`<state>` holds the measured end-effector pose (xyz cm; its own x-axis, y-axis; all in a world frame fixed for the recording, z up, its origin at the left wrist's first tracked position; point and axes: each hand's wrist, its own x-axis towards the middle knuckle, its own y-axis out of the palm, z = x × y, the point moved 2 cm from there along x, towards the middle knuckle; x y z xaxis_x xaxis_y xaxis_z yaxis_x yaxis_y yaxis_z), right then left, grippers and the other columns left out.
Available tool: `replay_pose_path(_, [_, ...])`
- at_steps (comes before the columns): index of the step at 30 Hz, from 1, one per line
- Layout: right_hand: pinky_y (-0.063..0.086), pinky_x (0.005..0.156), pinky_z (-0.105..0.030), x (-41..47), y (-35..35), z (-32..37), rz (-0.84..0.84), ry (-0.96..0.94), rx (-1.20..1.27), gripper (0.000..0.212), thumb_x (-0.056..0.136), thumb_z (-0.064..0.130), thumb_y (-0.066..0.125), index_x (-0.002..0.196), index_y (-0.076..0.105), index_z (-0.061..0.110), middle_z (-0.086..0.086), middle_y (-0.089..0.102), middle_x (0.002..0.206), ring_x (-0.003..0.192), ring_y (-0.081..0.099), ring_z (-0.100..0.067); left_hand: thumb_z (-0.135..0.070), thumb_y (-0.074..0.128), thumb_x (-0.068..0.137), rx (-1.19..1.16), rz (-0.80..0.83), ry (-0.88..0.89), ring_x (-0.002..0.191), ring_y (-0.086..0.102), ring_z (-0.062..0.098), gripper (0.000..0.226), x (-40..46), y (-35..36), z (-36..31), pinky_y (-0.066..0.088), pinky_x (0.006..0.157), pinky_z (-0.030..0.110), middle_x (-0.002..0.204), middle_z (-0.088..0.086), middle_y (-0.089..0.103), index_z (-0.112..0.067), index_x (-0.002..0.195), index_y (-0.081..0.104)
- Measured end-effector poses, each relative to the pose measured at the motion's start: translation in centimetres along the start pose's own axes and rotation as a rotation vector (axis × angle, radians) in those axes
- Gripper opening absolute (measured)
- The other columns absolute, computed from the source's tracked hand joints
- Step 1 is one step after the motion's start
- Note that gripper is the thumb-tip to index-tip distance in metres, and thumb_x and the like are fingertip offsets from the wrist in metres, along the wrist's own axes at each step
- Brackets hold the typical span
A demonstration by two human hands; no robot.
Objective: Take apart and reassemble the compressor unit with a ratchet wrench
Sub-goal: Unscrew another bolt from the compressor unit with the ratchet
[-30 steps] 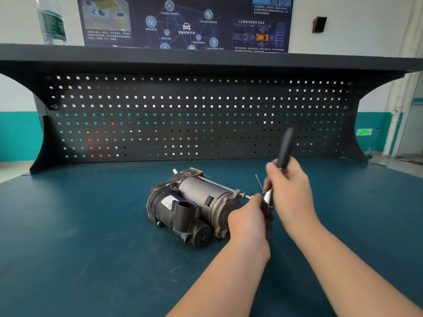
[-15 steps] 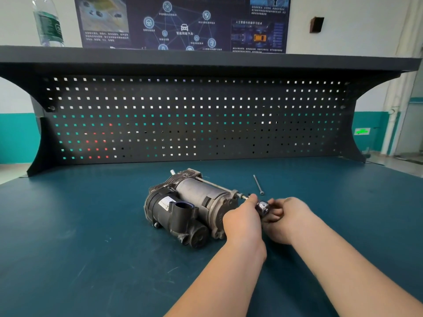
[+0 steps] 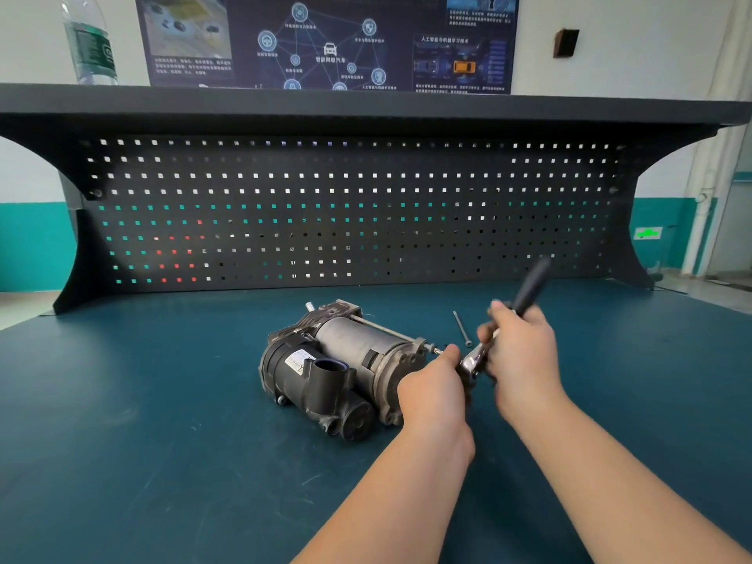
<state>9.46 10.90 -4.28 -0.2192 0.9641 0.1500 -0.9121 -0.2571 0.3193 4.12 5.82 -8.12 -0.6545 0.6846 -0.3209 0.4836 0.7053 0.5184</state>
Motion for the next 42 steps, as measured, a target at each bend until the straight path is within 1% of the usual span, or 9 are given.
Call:
replay_pose_path(3, [0.013,0.03,-0.01,0.1,-1.0,-2.0,-0.044,0.658,0.406,0.03,0.09,0.004,0.036,0.061,0.041,0.009,-0.002,0.038,0.039,0.02,0.02,-0.006,-0.021,0.066,0.084,-0.002,-0.015,-0.008,0.098,0.065,0.03,0.019,0.4,-0.1,0.2,0.05,0.089,0.035,0.101,0.015,0.069,-0.004,0.094,0.065])
replay_pose_path(5, [0.012,0.03,-0.01,-0.2,-0.9,-2.3,-0.034,0.763,0.474,0.033,0.089,0.004,0.036,0.057,0.04,0.01,0.001,0.033,0.031,0.02,0.018,-0.007,-0.022,0.066,0.085,-0.001,-0.01,-0.013,0.099,0.065,0.031,0.022,0.4,-0.1,0.2,0.05,0.093,0.039,0.102,0.016,0.069,-0.003,0.095,0.065])
replay_pose_path(8, [0.013,0.029,-0.009,0.4,-0.5,-1.7,0.0,0.509,0.379,0.03,0.094,0.007,0.037,0.063,0.039,0.009,-0.002,0.038,0.038,0.02,0.02,-0.006,-0.026,0.065,0.085,0.043,-0.053,0.028,0.102,0.063,0.031,0.023,0.5,-0.1,0.5,0.048,0.09,0.037,0.103,0.016,0.068,-0.005,0.094,0.063])
replay_pose_path(14, [0.044,0.052,-0.029,-1.4,0.5,0.8,0.241,-0.572,-0.438,0.015,0.093,0.03,0.048,0.08,0.045,0.025,0.008,0.051,0.053,0.051,0.048,-0.011,-0.025,0.07,0.08,-0.004,0.016,-0.006,0.084,0.065,0.024,0.017,-0.2,-0.1,0.1,0.051,0.082,0.034,0.083,0.007,0.07,-0.009,0.081,0.067])
replay_pose_path(17, [0.043,0.057,-0.038,-2.1,0.8,0.5,0.316,-0.716,-0.599,0.017,0.09,0.04,0.044,0.081,0.043,0.025,0.007,0.05,0.057,0.055,0.047,-0.016,-0.021,0.063,0.084,-0.045,0.095,-0.023,0.082,0.056,0.022,0.013,-0.5,0.0,-0.1,0.042,0.074,0.033,0.081,0.011,0.063,-0.011,0.075,0.064])
replay_pose_path(27, [0.016,0.028,-0.008,0.4,-1.1,-2.0,-0.027,0.676,0.397,0.031,0.089,0.003,0.036,0.058,0.04,0.007,0.001,0.031,0.031,0.02,0.02,-0.007,-0.022,0.066,0.085,0.042,-0.029,-0.003,0.105,0.062,0.03,0.032,0.5,-0.1,0.3,0.046,0.092,0.034,0.11,0.016,0.066,-0.002,0.109,0.061])
replay_pose_path(30, [0.015,0.028,-0.009,0.5,-0.5,-1.5,0.0,0.52,0.351,0.028,0.091,0.004,0.038,0.063,0.04,0.009,-0.001,0.039,0.039,0.02,0.02,-0.005,-0.023,0.065,0.085,0.048,-0.027,0.003,0.1,0.063,0.028,0.031,0.3,-0.1,0.2,0.046,0.087,0.032,0.108,0.016,0.067,-0.002,0.108,0.061])
replay_pose_path(37, [0.042,0.054,-0.034,-2.2,0.7,1.0,0.372,-0.75,-0.654,0.012,0.09,0.036,0.046,0.081,0.044,0.028,0.008,0.052,0.058,0.052,0.047,-0.011,-0.018,0.059,0.089,0.077,0.073,0.068,0.08,0.057,0.024,0.012,-0.1,-0.3,-0.3,0.045,0.074,0.033,0.082,0.009,0.062,-0.01,0.08,0.061])
replay_pose_path(42, [0.031,0.034,-0.018,0.0,0.1,0.6,0.131,-0.228,-0.172,0.018,0.093,0.016,0.048,0.076,0.046,0.019,0.0,0.05,0.052,0.034,0.039,-0.007,-0.017,0.063,0.085,0.044,0.036,-0.021,0.063,0.052,0.02,0.019,-0.1,-0.1,-0.5,0.038,0.059,0.026,0.084,0.01,0.064,-0.004,0.098,0.066])
